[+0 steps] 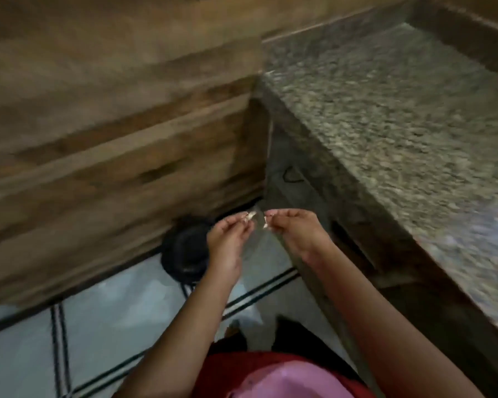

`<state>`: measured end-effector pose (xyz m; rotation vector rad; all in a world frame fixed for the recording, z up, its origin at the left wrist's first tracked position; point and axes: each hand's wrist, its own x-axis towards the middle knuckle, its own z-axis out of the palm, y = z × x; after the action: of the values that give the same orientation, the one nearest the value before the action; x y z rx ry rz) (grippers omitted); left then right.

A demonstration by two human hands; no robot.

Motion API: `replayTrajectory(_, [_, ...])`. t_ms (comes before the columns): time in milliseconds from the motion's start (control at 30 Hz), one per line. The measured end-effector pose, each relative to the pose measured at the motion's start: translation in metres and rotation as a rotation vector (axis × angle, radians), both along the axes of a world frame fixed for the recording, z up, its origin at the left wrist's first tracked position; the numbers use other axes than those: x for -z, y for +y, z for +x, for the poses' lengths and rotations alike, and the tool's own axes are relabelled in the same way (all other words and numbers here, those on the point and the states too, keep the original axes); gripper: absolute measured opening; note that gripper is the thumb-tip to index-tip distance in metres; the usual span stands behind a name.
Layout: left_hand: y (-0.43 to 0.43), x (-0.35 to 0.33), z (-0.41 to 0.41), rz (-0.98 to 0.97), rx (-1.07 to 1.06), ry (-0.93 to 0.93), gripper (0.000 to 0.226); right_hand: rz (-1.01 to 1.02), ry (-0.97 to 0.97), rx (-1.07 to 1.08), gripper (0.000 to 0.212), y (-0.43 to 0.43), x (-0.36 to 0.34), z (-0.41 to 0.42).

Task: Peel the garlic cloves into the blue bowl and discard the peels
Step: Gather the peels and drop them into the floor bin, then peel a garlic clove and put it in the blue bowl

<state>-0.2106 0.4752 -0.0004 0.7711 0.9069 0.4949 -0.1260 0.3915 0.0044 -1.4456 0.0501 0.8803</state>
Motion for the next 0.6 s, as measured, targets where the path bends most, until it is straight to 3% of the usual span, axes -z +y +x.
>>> replayTrajectory(100, [0.063, 0.017, -0.024, -0.025, -0.15, 0.071, 0.017, -0.036, 0.019, -0.1, 0.007, 0.077, 0.014, -0.01])
replayTrajectory(267, [0.137, 0.05, -0.048, -0.088, -0.288, 0.16, 0.019, -0.104, 0.09, -0.319, 0.019, 0.174, 0.048, -0.014])
replayTrajectory(400, [0.172, 0.093, -0.058, -0.16, -0.235, 0.315, 0.015, -0.213, 0.139, -0.389, 0.007, 0.227, 0.092, -0.007])
replayTrajectory(500, [0.181, 0.13, -0.056, -0.255, -0.126, 0.399, 0.032, -0.282, 0.13, -0.389, 0.026, 0.251, 0.127, -0.002])
replayTrajectory(600, [0.189, 0.171, -0.05, -0.385, -0.182, 0.435, 0.021, -0.336, 0.095, -0.398, 0.03, 0.264, 0.163, 0.002])
